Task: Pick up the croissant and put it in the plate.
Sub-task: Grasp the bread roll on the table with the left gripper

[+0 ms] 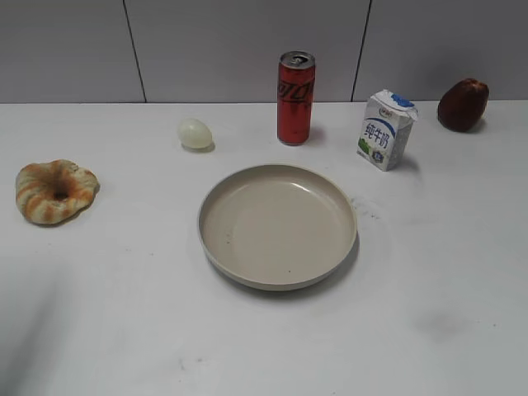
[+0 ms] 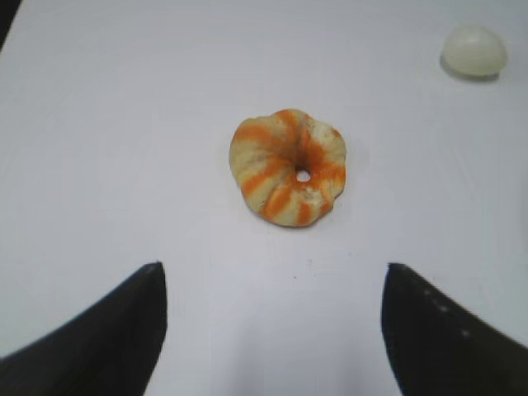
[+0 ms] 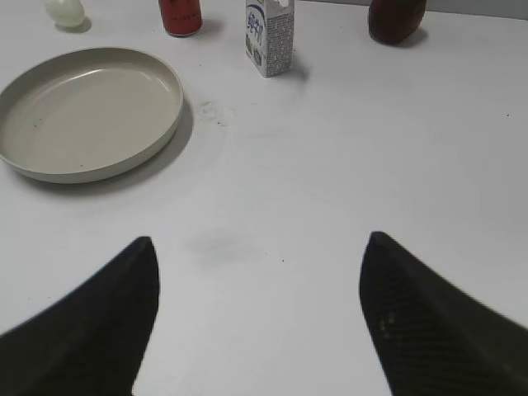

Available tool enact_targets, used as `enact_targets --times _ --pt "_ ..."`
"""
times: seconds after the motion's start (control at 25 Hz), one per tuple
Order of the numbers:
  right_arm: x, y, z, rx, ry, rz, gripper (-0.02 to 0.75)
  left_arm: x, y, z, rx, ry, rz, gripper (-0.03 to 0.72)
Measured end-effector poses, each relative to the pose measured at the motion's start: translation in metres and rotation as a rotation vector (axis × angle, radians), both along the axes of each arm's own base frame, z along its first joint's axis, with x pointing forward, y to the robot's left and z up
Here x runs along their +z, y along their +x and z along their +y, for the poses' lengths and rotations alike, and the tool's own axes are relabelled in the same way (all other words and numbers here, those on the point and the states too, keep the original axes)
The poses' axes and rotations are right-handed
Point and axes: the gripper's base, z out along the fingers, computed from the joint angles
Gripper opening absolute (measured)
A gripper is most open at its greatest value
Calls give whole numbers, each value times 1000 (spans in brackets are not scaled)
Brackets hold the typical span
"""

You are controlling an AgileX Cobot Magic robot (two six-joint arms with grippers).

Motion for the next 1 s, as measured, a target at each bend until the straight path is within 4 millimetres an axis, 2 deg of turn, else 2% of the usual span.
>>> enact_targets --times 0.32,0.4,0.52,0.76,0.92,1.0 --pt "0 0 0 0 0 0 571 -37 109 -9 -80 111 255 629" --pt "0 0 0 0 0 0 571 -55 130 -10 -87 131 317 616" --pt "0 0 0 0 0 0 571 -72 157 -12 -111 148 367 608" --pt "0 0 0 0 0 0 571 -112 193 -16 -156 160 459 603" --pt "0 0 0 0 0 0 571 -142 204 -14 -153 159 543 598" --pt "0 0 0 0 0 0 571 -150 206 -13 -150 156 565 592"
